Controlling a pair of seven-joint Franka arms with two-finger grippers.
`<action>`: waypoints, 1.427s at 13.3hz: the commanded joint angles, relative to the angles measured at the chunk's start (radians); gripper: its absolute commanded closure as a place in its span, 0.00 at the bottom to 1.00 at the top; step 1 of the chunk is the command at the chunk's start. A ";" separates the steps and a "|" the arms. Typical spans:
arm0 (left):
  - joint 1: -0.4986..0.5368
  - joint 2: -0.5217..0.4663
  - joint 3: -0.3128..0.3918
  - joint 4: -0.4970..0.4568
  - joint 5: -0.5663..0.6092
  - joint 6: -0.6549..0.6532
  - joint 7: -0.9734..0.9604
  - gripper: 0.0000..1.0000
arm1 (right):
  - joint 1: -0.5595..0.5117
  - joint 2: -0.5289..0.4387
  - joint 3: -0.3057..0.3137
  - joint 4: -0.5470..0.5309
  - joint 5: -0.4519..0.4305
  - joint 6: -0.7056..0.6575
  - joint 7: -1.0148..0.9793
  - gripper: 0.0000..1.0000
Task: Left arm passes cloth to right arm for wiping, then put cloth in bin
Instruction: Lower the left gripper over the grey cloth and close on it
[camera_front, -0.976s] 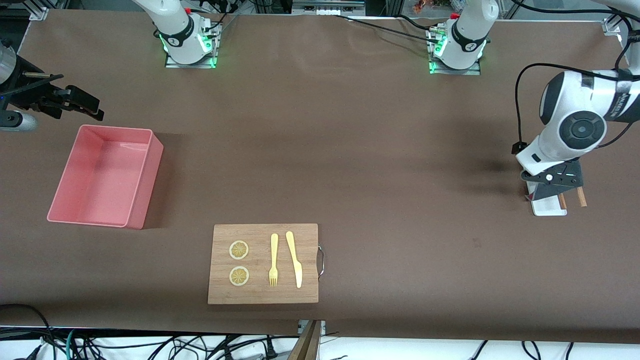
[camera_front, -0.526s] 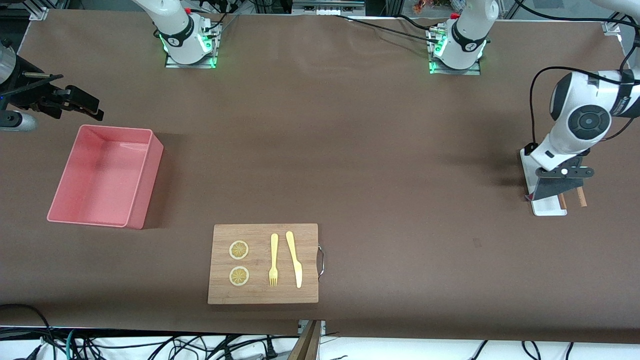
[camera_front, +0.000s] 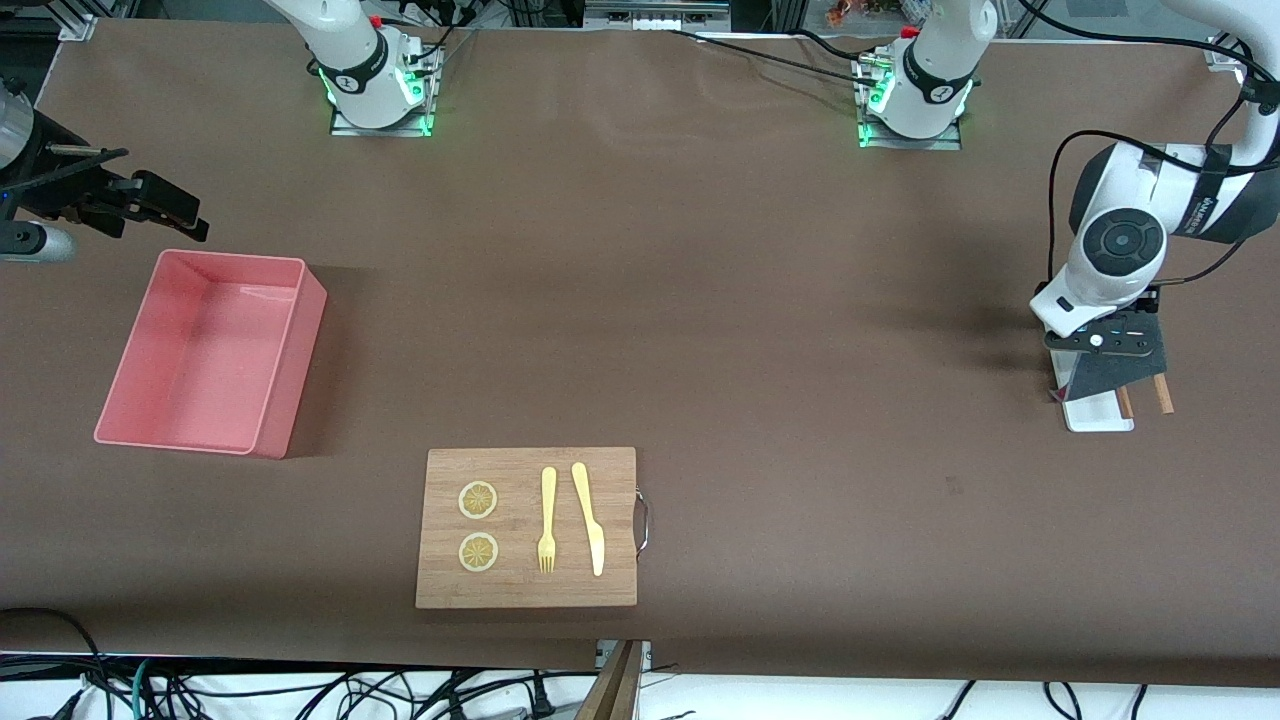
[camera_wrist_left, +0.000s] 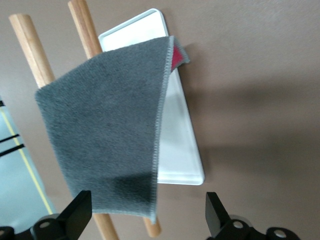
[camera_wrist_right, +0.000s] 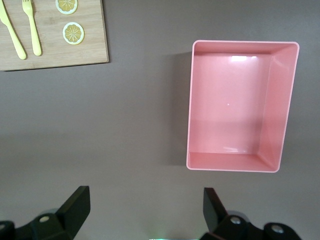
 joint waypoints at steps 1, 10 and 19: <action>0.009 -0.017 -0.001 -0.040 0.059 0.000 -0.017 0.00 | 0.000 -0.009 0.001 -0.004 0.016 0.000 -0.014 0.00; 0.030 -0.012 -0.001 -0.079 0.215 0.043 -0.016 0.00 | 0.000 -0.009 -0.001 -0.004 0.016 0.002 -0.013 0.00; 0.047 -0.009 -0.002 -0.079 0.230 0.075 -0.011 0.90 | -0.002 -0.008 -0.004 -0.004 0.018 0.002 -0.013 0.00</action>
